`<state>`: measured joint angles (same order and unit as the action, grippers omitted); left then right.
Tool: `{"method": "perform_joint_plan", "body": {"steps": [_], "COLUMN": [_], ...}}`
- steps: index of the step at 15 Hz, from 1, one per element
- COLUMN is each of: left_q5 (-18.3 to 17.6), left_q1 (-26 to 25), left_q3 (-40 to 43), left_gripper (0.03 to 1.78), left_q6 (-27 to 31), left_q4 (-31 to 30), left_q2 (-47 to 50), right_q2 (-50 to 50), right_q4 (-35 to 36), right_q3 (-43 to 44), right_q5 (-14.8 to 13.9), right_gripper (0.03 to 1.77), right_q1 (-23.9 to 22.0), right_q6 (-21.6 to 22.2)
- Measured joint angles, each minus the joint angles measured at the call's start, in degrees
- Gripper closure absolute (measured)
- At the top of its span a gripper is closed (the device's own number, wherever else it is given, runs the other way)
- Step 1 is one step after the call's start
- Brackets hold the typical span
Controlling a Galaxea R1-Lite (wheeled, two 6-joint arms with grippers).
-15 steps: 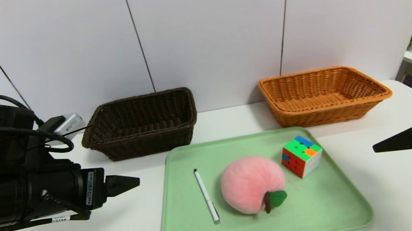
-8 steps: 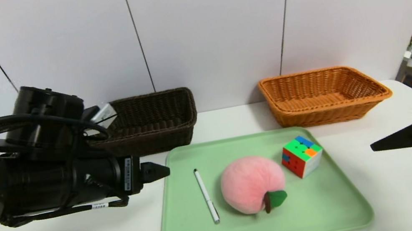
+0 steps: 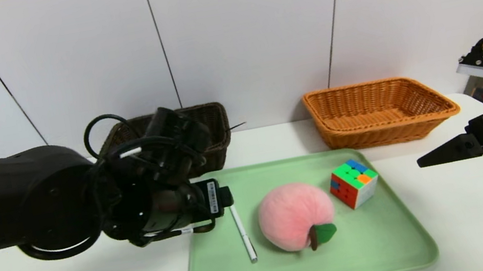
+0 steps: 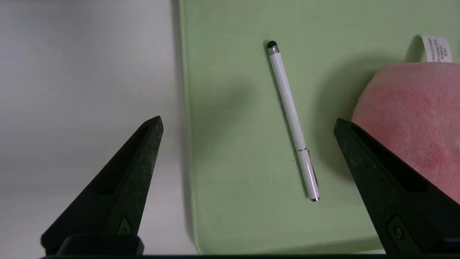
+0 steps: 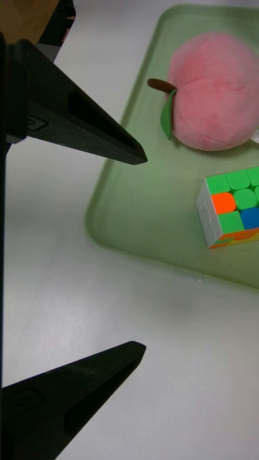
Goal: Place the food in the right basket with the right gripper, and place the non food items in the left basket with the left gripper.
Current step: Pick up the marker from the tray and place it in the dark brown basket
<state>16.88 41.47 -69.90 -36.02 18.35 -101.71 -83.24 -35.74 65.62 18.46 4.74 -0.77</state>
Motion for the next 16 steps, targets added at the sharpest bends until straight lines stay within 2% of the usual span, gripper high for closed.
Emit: {"method": "perform_joint_plan", "body": {"steps": [6,16], "left_q5": [0.61,3.69], "left_q1": [2.32,2.82], "left_q3": [-8.73,-12.79], "left_gripper": [0.12,0.12], "left_q6": [-5.45,-5.46], "left_q4": [7.2,7.4], "left_q2": [-6.36,-14.23], "right_q2": [-0.3,-0.26], "right_q4": [0.33,0.41], "right_q3": [0.04,-0.07], "right_q5": [0.06,0.06], "right_gripper": [0.1,0.1], "right_q1": [0.07,-0.2], "right_q6": [1.37,1.29]}}
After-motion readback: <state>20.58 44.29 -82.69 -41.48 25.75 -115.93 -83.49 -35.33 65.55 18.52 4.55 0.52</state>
